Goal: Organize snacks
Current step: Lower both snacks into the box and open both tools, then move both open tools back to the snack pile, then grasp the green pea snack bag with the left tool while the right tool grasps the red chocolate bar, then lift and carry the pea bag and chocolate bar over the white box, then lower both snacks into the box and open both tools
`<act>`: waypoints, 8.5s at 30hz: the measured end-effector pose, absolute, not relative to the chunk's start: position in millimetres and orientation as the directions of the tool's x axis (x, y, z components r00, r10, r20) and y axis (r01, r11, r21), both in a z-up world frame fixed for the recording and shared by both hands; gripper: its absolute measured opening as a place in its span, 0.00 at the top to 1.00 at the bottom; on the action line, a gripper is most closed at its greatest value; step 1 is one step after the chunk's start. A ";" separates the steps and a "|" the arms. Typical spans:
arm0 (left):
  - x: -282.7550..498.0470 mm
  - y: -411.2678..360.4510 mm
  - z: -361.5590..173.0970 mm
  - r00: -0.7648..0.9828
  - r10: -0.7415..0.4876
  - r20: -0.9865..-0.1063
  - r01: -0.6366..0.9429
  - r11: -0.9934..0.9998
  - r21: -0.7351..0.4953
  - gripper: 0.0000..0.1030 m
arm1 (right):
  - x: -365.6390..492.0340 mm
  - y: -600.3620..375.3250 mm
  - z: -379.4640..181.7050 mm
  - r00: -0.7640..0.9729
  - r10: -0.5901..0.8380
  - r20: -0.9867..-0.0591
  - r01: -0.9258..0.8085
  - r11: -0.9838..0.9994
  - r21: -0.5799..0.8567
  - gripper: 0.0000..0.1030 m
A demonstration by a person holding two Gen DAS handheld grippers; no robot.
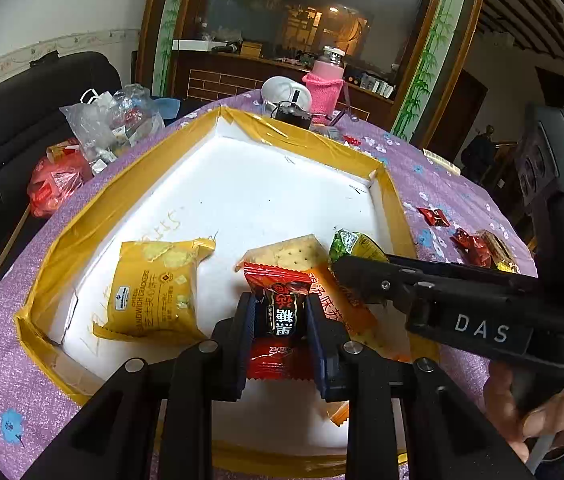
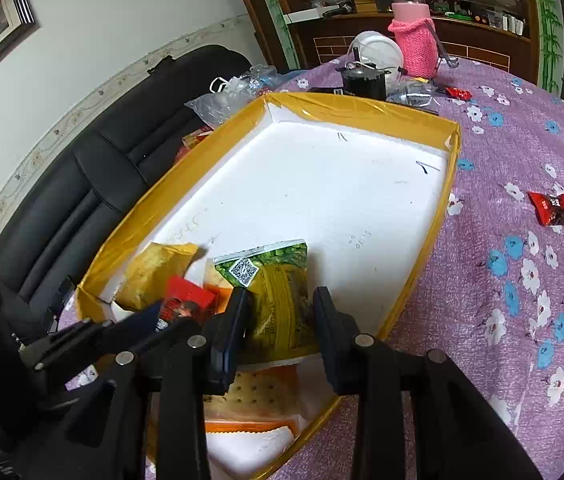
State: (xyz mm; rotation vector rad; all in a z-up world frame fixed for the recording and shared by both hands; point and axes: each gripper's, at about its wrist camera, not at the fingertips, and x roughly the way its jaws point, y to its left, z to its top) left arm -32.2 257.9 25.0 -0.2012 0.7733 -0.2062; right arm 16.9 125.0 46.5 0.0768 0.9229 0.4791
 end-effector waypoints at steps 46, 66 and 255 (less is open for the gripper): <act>-28.6 264.7 26.2 0.692 -0.268 -0.671 0.103 0.956 -0.275 0.47 | 4.8 105.1 76.8 0.559 0.510 -0.653 -0.379 0.858 0.347 0.41; -43.8 226.4 67.5 0.712 -0.275 -0.646 0.192 0.961 -0.198 0.43 | -38.0 -20.9 103.5 0.618 0.402 -0.676 -0.263 0.916 0.303 0.37; -11.1 293.4 43.0 0.698 -0.308 -0.646 0.092 0.934 -0.347 0.66 | 32.2 144.9 48.4 0.471 0.467 -0.748 -0.352 0.877 0.326 0.72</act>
